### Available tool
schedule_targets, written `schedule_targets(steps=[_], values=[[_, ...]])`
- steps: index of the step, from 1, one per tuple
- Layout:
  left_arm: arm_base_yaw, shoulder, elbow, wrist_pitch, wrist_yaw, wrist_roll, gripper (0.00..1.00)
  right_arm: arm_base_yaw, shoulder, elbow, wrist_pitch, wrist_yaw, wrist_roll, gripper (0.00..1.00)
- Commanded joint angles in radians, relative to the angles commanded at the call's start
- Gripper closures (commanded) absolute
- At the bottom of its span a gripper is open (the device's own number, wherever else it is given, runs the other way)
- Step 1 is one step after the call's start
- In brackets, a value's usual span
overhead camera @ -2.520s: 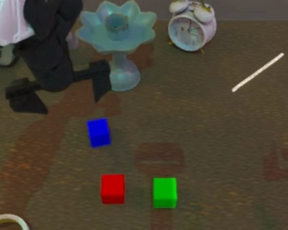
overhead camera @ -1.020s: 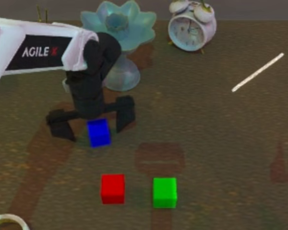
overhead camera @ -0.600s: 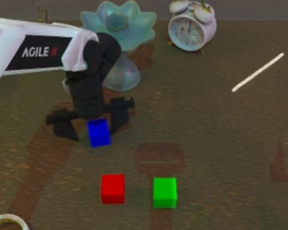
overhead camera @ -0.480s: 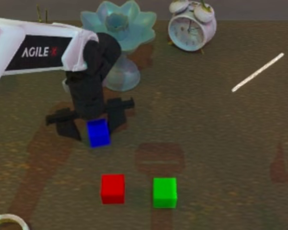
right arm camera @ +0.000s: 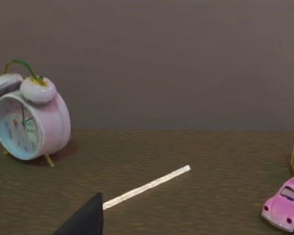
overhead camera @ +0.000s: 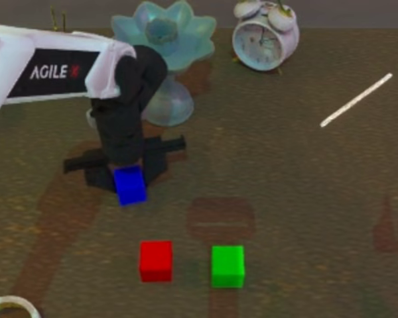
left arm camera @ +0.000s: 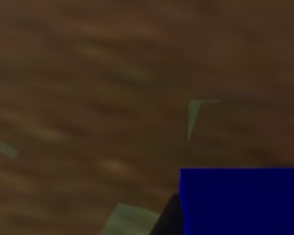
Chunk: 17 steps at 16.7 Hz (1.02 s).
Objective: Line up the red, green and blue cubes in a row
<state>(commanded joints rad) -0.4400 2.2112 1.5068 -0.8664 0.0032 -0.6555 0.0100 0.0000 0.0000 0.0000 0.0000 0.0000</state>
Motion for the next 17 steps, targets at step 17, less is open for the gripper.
schedule_targets(steps=[17], values=[[0.021, -0.102, 0.151, -0.246, -0.006, 0.003, 1.00, 0.000, 0.000, 0.000, 0.000, 0.000, 0.000, 0.00]])
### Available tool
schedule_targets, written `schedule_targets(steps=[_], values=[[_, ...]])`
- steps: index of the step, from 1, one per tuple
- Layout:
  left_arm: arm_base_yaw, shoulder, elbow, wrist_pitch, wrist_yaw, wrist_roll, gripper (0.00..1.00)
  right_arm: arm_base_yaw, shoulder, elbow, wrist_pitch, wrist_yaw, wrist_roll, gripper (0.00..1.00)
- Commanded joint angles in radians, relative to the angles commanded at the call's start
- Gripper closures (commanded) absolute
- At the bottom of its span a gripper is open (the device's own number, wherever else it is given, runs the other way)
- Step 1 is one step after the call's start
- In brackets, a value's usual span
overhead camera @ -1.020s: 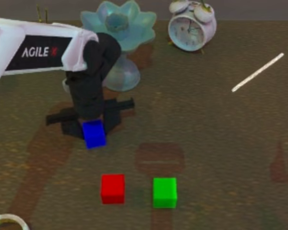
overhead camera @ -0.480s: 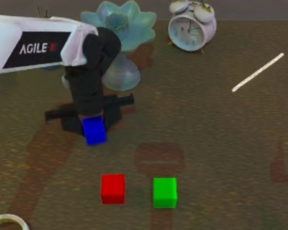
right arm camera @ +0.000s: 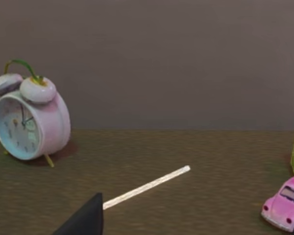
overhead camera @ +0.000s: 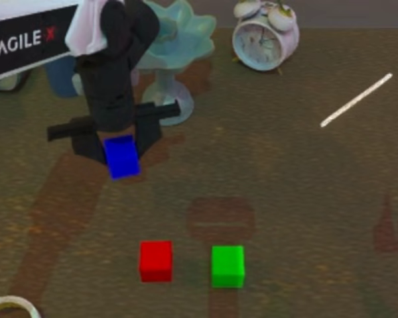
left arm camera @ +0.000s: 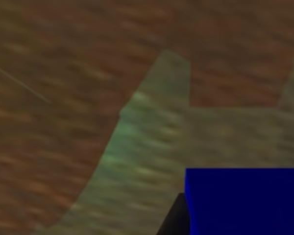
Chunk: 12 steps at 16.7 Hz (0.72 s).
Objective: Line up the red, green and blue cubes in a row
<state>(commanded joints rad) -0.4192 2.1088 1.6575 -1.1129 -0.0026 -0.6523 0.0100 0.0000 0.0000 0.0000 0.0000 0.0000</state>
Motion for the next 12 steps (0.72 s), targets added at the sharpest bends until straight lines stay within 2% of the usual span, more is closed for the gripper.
schedule_targets(steps=[4, 6, 8, 12], values=[[-0.021, 0.011, 0.011, -0.005, 0.000, -0.009, 1.00, 0.000, 0.000, 0.000, 0.000, 0.000, 0.000, 0.00], [-0.078, 0.036, 0.056, -0.028, 0.000, -0.047, 1.00, 0.000, 0.000, 0.000, 0.000, 0.000, 0.000, 0.00], [-0.170, 0.069, 0.118, -0.061, -0.001, -0.103, 1.00, 0.000, 0.000, 0.000, 0.000, 0.000, 0.000, 0.00], [-0.408, 0.139, 0.260, -0.137, 0.000, -0.234, 1.00, 0.000, 0.000, 0.000, 0.000, 0.000, 0.000, 0.00]])
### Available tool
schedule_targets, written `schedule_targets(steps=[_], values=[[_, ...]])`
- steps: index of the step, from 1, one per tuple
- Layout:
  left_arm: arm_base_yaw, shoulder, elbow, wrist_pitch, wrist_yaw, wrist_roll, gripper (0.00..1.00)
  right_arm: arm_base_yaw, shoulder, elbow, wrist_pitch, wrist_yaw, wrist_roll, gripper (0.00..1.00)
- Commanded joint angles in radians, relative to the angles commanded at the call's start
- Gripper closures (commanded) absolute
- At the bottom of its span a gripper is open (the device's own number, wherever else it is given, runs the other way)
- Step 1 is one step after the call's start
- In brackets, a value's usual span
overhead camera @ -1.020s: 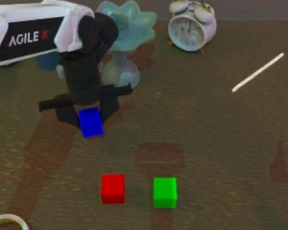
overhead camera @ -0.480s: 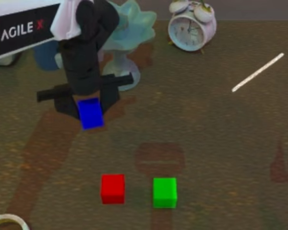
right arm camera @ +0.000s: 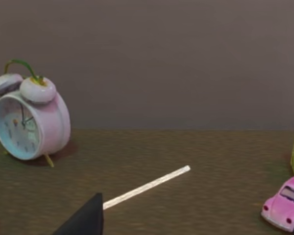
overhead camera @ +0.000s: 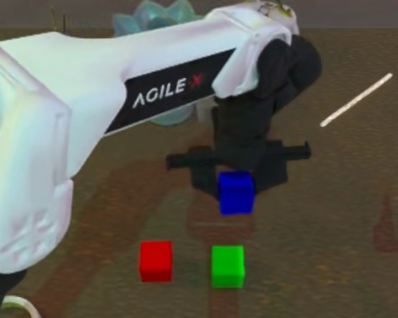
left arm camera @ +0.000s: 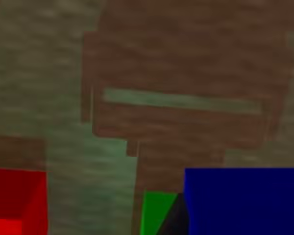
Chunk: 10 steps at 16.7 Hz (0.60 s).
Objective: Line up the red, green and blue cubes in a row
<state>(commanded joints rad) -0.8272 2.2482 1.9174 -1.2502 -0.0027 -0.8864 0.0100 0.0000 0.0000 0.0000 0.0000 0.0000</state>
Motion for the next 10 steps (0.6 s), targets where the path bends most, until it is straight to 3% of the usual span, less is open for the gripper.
schedule_targets(steps=[4, 10], values=[[-0.160, 0.039, 0.101, -0.049, -0.001, -0.093, 1.00, 0.000, 0.000, 0.000, 0.000, 0.000, 0.000, 0.00], [-0.173, 0.038, 0.107, -0.048, -0.001, -0.102, 1.00, 0.000, 0.000, 0.000, 0.000, 0.000, 0.000, 0.00]])
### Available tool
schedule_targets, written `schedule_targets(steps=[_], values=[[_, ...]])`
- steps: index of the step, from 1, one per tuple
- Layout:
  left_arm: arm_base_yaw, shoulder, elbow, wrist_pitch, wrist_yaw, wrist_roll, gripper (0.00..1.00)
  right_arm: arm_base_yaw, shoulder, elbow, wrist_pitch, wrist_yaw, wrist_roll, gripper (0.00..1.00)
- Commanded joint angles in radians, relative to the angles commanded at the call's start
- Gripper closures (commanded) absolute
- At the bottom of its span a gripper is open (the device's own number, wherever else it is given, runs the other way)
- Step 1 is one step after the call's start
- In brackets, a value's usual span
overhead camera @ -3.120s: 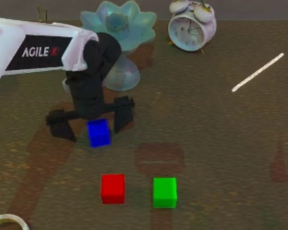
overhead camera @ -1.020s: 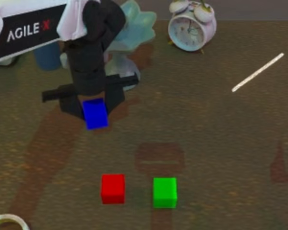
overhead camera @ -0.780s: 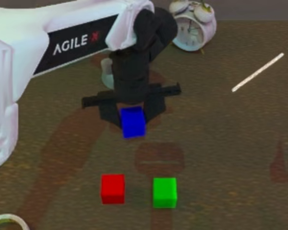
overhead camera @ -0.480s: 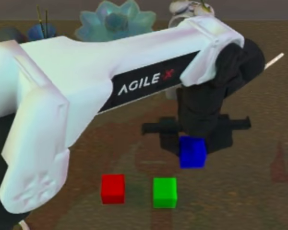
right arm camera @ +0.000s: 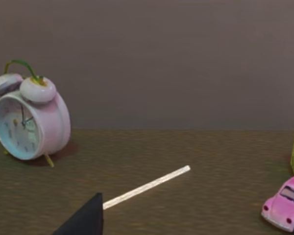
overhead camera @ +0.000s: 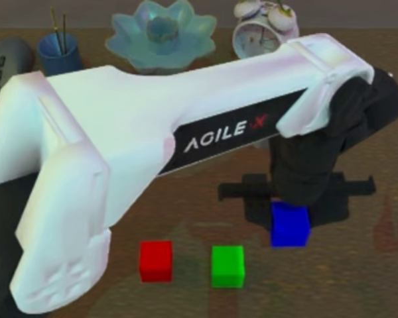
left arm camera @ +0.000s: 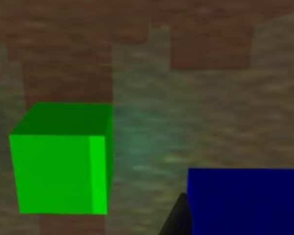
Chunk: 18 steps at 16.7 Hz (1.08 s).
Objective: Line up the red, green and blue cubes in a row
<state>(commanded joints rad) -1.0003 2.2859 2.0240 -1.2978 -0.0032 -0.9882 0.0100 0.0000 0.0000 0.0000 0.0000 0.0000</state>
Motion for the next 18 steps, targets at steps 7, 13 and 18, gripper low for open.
schedule_targets(steps=[7, 13, 18], values=[[-0.004, 0.036, -0.181, 0.218, 0.000, -0.005, 1.00, 0.000, 0.000, 0.000, 0.000, 0.000, 0.000, 0.00], [-0.006, 0.043, -0.208, 0.246, 0.000, -0.006, 0.92, 0.000, 0.000, 0.000, 0.000, 0.000, 0.000, 0.00], [-0.006, 0.043, -0.208, 0.246, 0.000, -0.006, 0.55, 0.000, 0.000, 0.000, 0.000, 0.000, 0.000, 0.00]])
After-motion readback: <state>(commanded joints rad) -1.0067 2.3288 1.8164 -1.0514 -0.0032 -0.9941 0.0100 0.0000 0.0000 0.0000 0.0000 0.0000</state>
